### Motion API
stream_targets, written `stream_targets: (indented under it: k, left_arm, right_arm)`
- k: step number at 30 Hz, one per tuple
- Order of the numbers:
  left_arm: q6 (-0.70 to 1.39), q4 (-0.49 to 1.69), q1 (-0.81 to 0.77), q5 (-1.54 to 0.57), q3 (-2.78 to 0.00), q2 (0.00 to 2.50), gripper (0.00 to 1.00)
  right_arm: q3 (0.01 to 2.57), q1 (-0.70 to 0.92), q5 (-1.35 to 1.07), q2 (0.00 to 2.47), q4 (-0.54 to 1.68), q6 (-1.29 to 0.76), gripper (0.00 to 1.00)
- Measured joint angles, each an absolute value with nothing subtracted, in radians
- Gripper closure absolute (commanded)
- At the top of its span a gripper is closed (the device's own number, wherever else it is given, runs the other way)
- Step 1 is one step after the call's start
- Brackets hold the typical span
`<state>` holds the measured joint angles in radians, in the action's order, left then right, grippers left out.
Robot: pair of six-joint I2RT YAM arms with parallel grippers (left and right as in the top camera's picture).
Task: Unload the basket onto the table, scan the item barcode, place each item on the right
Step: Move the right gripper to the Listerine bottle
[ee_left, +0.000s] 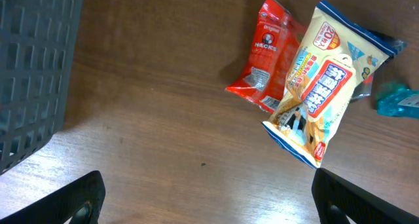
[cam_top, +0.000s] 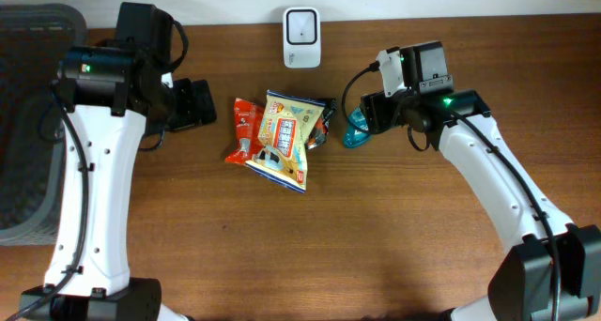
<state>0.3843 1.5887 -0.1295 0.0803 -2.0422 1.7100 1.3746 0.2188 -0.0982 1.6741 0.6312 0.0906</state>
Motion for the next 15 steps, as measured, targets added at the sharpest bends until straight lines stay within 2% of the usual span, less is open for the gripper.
stream_targets:
  k: [3, 4, 9, 11, 15]
  left_arm:
    - [0.384, 1.589, -0.130, 0.080, -2.042, 1.710, 0.01]
    - [0.385, 1.589, -0.130, 0.080, -2.042, 1.710, 0.01]
    - [0.384, 1.589, -0.130, 0.080, -2.042, 1.710, 0.01]
    - [0.385, 1.589, -0.130, 0.080, -2.042, 1.710, 0.01]
    - [0.384, 1.589, -0.130, 0.080, -2.042, 1.710, 0.01]
  right_arm:
    - [1.375, 0.219, -0.122, 1.677, 0.627, 0.096, 0.34]
    - [1.375, 0.219, -0.141, 1.682, 0.626, 0.110, 0.39]
    - [1.375, 0.219, -0.167, 1.710, 0.598, 0.131, 0.45]
    - [1.375, 0.219, -0.171, 1.733, 0.586, 0.133, 0.57]
    - [1.375, 0.219, -0.181, 1.754, 0.560, 0.134, 0.69]
